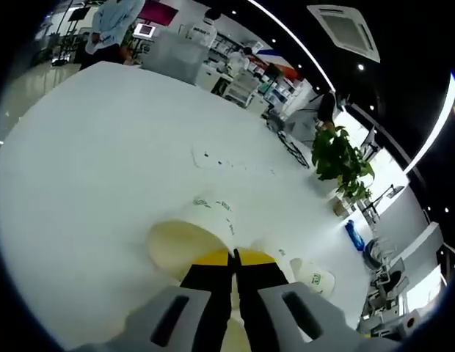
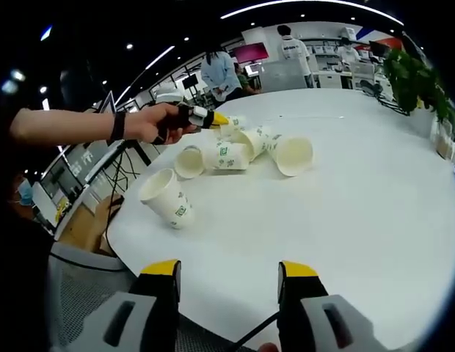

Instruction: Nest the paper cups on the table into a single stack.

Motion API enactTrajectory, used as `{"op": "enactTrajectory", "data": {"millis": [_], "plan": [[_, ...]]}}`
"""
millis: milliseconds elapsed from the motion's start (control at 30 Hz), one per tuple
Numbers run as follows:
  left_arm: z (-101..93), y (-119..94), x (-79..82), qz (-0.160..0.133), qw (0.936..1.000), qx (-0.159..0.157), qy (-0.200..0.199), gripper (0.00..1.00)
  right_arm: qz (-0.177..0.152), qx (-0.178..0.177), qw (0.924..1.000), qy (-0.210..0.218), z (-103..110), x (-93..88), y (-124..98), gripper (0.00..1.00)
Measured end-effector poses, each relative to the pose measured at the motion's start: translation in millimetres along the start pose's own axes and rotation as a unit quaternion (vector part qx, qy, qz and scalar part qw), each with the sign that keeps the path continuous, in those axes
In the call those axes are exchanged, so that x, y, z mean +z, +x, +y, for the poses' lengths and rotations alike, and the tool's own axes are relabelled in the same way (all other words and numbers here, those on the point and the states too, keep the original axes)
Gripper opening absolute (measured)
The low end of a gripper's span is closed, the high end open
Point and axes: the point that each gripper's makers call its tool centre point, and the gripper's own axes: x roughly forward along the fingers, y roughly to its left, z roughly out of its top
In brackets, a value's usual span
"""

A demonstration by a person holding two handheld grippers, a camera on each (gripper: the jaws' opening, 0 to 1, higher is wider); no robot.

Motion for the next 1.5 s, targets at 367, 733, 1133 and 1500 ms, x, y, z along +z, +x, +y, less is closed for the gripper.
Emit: {"op": "enactTrajectory", "data": {"millis": [367, 733, 1133, 1500], "plan": [[-6.7, -47.6, 19.7, -0.014, 0.9964, -0.005, 0.084, 0.00, -0.011, -0.001, 0.9999, -0.010, -0.4, 3.8, -0.3, 0.52], [-36.3, -101.8, -6.9, 0.011, 0.9851, -0.003, 0.171, 0.00, -0.024, 0.003, 0.9993, -0.029, 4.1, 9.3, -2.3, 0.52], [-57.5, -141.3, -57.7, 0.027, 0.9808, -0.018, 0.192, 0.00, -0.034, 0.010, 0.9984, -0.043, 6.9, 14.0, -2.2, 0.52], [-72.4, -177.6, -103.3, 0.047, 0.9783, -0.023, 0.201, 0.00, -0.037, 0.015, 0.9978, -0.054, 7.0, 13.5, -0.7, 0.52]]}}
